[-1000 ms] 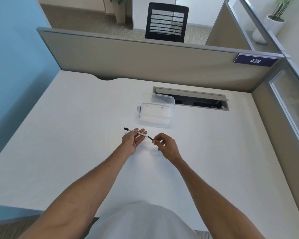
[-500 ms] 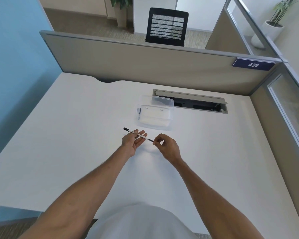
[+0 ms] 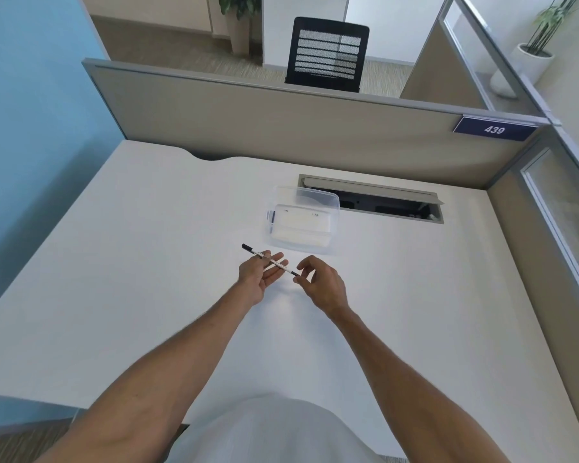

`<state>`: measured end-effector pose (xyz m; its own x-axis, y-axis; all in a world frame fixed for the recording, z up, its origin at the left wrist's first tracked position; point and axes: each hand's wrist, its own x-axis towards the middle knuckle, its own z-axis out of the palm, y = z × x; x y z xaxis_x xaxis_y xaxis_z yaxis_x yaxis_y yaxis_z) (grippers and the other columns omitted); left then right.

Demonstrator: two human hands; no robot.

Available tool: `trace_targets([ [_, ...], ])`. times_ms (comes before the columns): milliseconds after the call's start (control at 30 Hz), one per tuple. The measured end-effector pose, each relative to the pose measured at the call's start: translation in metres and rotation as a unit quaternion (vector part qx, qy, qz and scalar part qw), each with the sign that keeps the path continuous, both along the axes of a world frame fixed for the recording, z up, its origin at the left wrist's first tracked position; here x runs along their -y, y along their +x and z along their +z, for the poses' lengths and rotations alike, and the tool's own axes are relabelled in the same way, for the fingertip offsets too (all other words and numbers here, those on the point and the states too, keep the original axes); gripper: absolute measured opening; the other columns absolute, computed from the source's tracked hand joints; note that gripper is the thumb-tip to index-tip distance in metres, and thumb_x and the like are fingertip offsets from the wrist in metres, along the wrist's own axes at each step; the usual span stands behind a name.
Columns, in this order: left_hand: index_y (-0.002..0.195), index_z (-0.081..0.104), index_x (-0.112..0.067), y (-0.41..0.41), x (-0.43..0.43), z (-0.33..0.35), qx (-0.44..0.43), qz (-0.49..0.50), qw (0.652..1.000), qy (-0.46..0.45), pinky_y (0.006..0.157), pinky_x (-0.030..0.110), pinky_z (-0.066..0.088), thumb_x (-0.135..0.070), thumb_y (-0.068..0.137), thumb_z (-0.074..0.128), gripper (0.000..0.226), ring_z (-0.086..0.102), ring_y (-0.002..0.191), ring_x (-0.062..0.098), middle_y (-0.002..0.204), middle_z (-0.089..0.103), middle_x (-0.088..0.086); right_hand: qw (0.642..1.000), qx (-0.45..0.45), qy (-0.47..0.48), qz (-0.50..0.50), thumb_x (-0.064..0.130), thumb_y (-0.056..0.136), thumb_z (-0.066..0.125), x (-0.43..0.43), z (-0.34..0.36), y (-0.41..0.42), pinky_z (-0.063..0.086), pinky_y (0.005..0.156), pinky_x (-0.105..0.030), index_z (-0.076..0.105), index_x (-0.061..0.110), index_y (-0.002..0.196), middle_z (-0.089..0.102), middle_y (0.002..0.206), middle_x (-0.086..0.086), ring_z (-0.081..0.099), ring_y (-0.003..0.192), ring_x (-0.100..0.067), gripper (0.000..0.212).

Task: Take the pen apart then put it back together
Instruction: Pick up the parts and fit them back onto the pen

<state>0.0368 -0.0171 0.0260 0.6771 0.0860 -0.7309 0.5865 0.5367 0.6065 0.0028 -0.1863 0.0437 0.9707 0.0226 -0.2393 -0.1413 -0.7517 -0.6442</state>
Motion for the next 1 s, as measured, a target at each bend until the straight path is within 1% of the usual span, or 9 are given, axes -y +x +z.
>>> trace_targets([
  [167, 0.131, 0.057, -0.005, -0.001, 0.002, 0.002, -0.006, -0.011, 1.000, -0.009, 0.121, 0.051, 0.053, -0.007, 0.116, 0.051, 0.016, 0.068, 0.140, 0.045, 0.149, 0.070, 0.025, 1.000, 0.006, -0.005, 0.012, 0.028, 0.099, 0.079, -0.001, 0.001, 0.001, 0.059, 0.090, -0.042, 0.068, 0.024, 0.124, 0.076, 0.111, 0.008, 0.073, 0.093, -0.025, 0.027],
  [300, 0.143, 0.057, 0.001, -0.003, 0.009, 0.000, -0.002, -0.024, 1.000, -0.007, 0.122, 0.051, 0.053, -0.009, 0.116, 0.051, 0.030, 0.066, 0.141, 0.046, 0.149, 0.069, 0.026, 1.000, 0.012, -0.004, 0.018, 0.027, 0.100, 0.079, -0.003, 0.001, 0.002, 0.059, 0.090, -0.043, 0.071, 0.025, 0.123, 0.074, 0.112, 0.007, 0.072, 0.096, -0.023, 0.025],
  [400, 0.131, 0.058, -0.003, -0.002, 0.009, 0.000, -0.004, -0.027, 0.999, -0.020, 0.123, 0.051, 0.052, -0.008, 0.115, 0.053, 0.017, 0.066, 0.142, 0.046, 0.149, 0.069, 0.027, 1.000, 0.014, -0.001, 0.007, 0.026, 0.100, 0.078, -0.003, -0.002, 0.002, 0.061, 0.091, -0.045, 0.074, 0.022, 0.118, 0.073, 0.114, 0.006, 0.073, 0.099, -0.022, 0.019],
  [533, 0.127, 0.061, -0.002, 0.000, 0.005, -0.002, -0.004, -0.037, 0.999, -0.022, 0.124, 0.050, 0.051, -0.005, 0.112, 0.057, 0.016, 0.066, 0.142, 0.044, 0.148, 0.070, 0.026, 0.993, 0.015, 0.101, -0.056, 0.019, 0.101, 0.078, 0.002, -0.008, 0.001, 0.059, 0.095, -0.050, 0.076, 0.010, 0.112, 0.076, 0.116, -0.003, 0.074, 0.102, -0.030, 0.014],
  [633, 0.126, 0.060, -0.004, 0.000, 0.001, -0.003, -0.006, -0.020, 1.000, -0.019, 0.122, 0.051, 0.053, 0.002, 0.108, 0.058, 0.018, 0.067, 0.142, 0.043, 0.147, 0.070, 0.026, 0.970, 0.012, 0.208, -0.122, 0.010, 0.102, 0.076, 0.008, -0.007, 0.001, 0.056, 0.099, -0.052, 0.077, -0.002, 0.108, 0.077, 0.118, -0.014, 0.073, 0.105, -0.035, 0.013],
  [700, 0.129, 0.061, -0.003, 0.000, -0.003, -0.004, -0.007, -0.003, 1.000, -0.015, 0.120, 0.051, 0.054, 0.008, 0.104, 0.060, 0.027, 0.068, 0.141, 0.043, 0.147, 0.070, 0.027, 0.953, -0.013, 0.258, -0.159, 0.010, 0.104, 0.073, 0.013, -0.007, 0.002, 0.055, 0.091, -0.050, 0.076, -0.004, 0.109, 0.077, 0.118, -0.020, 0.070, 0.095, -0.031, 0.015],
  [767, 0.142, 0.062, 0.004, -0.001, -0.005, -0.006, -0.005, -0.008, 1.000, -0.006, 0.121, 0.049, 0.054, 0.008, 0.104, 0.062, 0.039, 0.068, 0.141, 0.043, 0.147, 0.070, 0.027, 0.936, -0.038, 0.292, -0.194, 0.011, 0.105, 0.070, 0.019, -0.008, 0.003, 0.050, 0.084, -0.041, 0.074, -0.006, 0.112, 0.076, 0.121, -0.024, 0.069, 0.091, -0.025, 0.019],
  [900, 0.145, 0.064, 0.013, -0.007, -0.006, -0.008, 0.015, -0.109, 0.993, 0.033, 0.122, 0.045, 0.053, 0.002, 0.106, 0.064, 0.040, 0.067, 0.142, 0.044, 0.147, 0.068, 0.032, 0.877, -0.053, 0.382, -0.288, 0.016, 0.108, 0.066, 0.027, -0.012, 0.003, 0.049, 0.088, -0.043, 0.069, -0.010, 0.119, 0.078, 0.123, -0.026, 0.072, 0.098, -0.030, 0.028],
  [1000, 0.142, 0.067, 0.012, -0.011, -0.004, -0.010, 0.027, -0.199, 0.978, 0.056, 0.119, 0.043, 0.055, -0.001, 0.106, 0.067, 0.039, 0.068, 0.140, 0.043, 0.142, 0.071, 0.033, 0.835, -0.056, 0.436, -0.332, 0.018, 0.111, 0.064, 0.029, -0.012, 0.004, 0.051, 0.092, -0.045, 0.065, 0.003, 0.109, 0.079, 0.120, -0.022, 0.076, 0.111, -0.040, 0.015],
])
